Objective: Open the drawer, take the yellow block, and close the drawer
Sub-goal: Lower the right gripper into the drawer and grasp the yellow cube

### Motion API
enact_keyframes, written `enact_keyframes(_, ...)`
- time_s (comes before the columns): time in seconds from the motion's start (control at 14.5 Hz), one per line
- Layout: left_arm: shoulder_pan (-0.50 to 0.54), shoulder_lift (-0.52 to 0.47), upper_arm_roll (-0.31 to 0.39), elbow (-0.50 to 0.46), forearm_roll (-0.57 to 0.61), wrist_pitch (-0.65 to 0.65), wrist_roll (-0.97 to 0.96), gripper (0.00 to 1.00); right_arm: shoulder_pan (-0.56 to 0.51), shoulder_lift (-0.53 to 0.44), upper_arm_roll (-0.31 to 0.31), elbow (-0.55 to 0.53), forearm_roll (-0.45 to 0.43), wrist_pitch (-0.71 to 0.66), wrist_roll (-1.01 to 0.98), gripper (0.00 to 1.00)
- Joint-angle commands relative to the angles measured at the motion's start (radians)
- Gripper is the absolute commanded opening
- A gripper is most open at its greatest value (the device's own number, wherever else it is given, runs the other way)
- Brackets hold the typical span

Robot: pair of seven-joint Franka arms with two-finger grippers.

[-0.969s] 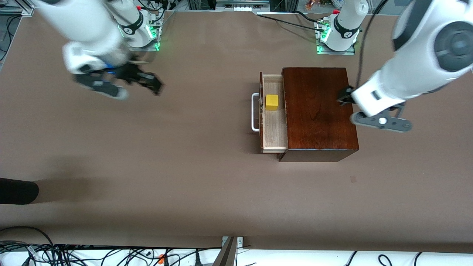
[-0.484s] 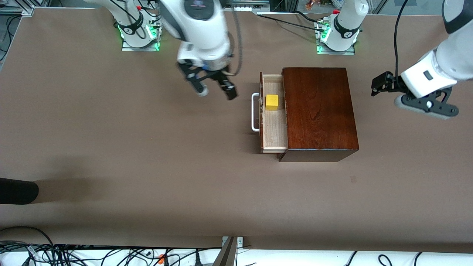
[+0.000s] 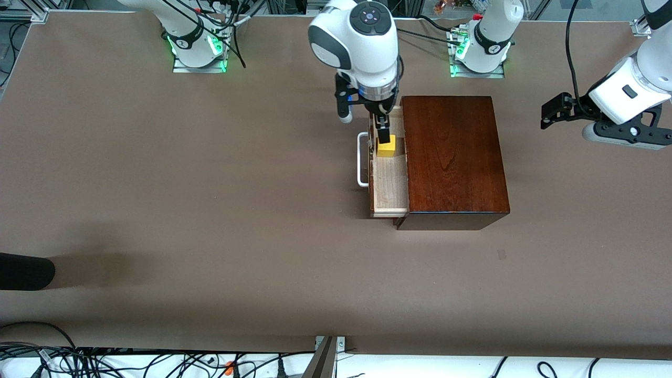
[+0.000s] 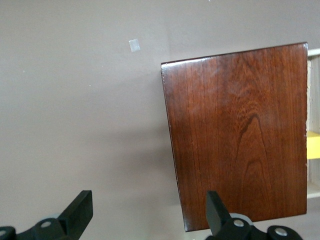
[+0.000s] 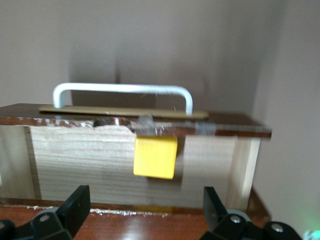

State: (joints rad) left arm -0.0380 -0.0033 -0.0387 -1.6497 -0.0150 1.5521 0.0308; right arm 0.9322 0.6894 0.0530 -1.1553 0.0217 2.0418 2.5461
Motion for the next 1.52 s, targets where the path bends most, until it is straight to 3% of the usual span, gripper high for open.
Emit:
enact_keyframes(0.0,-0.002,0.017,-0.001,0.034,-0.013,-0.041,-0.029,1.0,0.022,0.039,-0.01,0.045,0.003,0.005,0.123,1.0)
enact_keyframes(1.45,0.013,0.016,0.0,0.036,-0.029,-0.053,-0.02,1.0,0.039,0.136,-0.015,0.025,-0.052,0.052,0.117,1.0)
